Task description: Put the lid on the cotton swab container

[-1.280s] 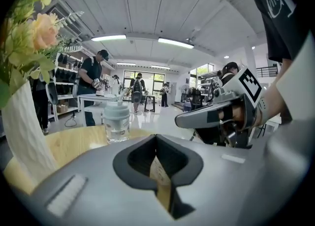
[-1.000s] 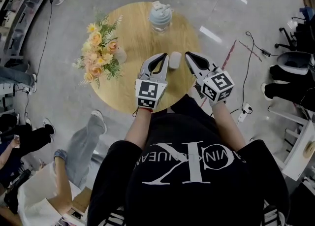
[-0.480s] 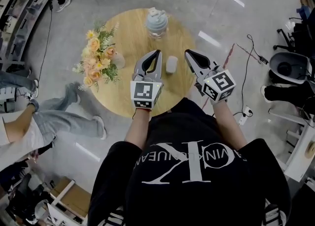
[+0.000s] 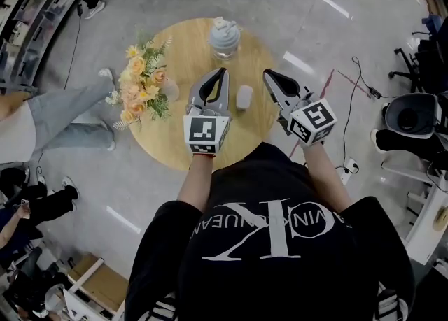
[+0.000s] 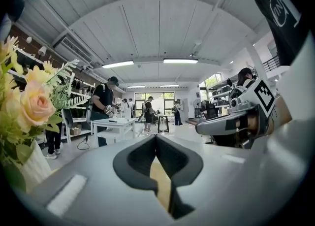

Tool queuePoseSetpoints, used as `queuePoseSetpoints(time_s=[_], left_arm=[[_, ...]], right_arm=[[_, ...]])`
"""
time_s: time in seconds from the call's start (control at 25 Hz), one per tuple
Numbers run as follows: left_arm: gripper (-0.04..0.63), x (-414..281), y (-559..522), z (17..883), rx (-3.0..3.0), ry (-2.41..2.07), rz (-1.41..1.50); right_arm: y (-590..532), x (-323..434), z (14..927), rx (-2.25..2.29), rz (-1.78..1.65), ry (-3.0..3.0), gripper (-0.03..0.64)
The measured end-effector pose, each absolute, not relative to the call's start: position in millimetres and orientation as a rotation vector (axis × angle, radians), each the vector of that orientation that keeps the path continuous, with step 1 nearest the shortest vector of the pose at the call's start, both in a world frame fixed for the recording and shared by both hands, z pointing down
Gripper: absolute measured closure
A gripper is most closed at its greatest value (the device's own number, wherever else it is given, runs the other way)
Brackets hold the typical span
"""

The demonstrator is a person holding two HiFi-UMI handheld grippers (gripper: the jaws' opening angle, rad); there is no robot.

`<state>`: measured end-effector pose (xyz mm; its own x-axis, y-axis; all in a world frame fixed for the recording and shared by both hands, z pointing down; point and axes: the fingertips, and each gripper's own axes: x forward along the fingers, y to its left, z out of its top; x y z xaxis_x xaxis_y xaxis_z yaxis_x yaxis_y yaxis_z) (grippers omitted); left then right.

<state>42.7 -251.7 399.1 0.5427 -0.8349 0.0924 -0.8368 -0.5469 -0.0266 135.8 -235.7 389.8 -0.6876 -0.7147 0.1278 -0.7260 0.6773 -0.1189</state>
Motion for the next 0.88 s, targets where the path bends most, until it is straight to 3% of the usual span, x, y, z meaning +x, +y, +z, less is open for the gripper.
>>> queuePoseSetpoints(time_s=[0.88], left_arm=[[0.583, 35.0, -257.0, 380.0, 2.692, -1.671, 0.09]], right_arm=[[-243.7, 139.7, 375.2, 1.121, 0.176, -2.878, 0.601]])
